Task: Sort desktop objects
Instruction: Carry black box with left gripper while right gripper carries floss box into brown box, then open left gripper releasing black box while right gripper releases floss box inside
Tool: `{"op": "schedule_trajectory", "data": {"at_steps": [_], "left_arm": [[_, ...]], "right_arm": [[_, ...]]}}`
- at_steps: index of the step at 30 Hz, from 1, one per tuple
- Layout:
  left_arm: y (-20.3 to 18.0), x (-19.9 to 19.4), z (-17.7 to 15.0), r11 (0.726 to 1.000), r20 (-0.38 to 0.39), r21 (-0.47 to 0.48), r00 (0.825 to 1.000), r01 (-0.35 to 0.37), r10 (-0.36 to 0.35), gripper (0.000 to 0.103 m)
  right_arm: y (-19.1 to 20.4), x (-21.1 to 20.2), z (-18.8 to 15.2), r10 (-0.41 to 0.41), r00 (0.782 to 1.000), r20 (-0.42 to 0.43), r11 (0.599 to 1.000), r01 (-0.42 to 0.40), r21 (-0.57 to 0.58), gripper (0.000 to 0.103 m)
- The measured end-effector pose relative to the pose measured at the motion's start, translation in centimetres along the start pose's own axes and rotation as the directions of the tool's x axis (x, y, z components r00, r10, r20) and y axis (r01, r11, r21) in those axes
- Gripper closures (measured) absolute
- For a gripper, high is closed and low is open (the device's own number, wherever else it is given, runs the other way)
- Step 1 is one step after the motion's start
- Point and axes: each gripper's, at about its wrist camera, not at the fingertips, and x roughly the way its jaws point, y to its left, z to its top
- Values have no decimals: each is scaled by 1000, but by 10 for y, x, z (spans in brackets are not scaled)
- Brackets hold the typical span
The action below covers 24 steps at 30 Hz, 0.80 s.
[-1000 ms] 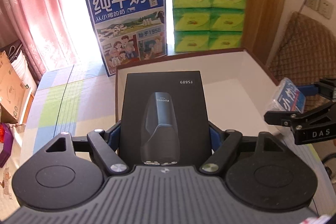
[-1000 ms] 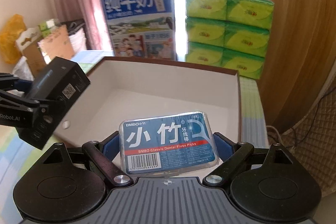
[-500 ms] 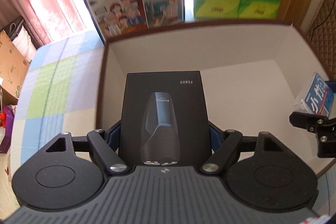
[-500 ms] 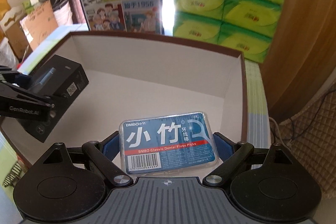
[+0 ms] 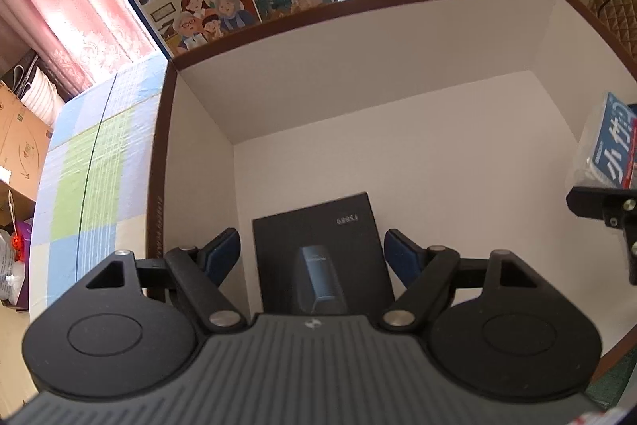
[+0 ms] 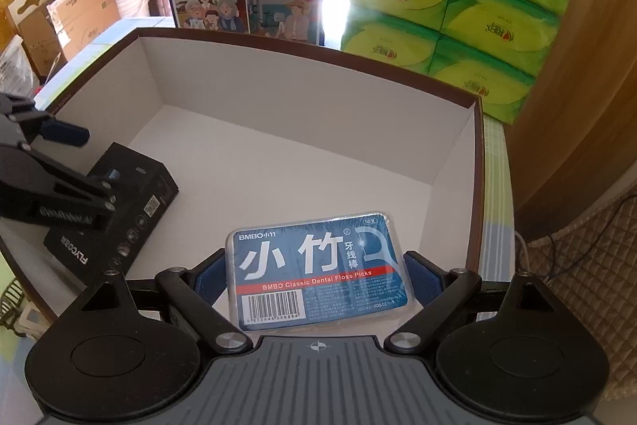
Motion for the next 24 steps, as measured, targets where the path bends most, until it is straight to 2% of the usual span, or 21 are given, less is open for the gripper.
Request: {"op": "schedule_trajectory", "data": {"at_steps": [9,10,11,14,17,24], "left_arm": [[9,-8,-1,1000,15,-19,1000,2,-2,21],[10,-9,-1,1000,18,-22,1000,3,-3,21],[11,-10,-2,1000,17,-24,1000,7,-7,18],[13,-14,-4,1000,24,-19,1000,11,-11,16],[14,-18,-6,1000,30,-21,999,20,-19,12],[16,-34,-8,999,62,-29,998,34,-32,10]], "right_arm": [[6,6,-3,-17,1000,-3,994,16,-111,14],[7,5,-4,-21,1000,6,992,22,-123,11],[7,3,-4,-26,999,19,991,29,-131,5],[6,-4,-5,-22,998,54,992,29,-125,2],[2,-10,-4,0,999,48,995,4,-99,2],[0,-25,-8,21,999,40,997,-18,-76,2]]}}
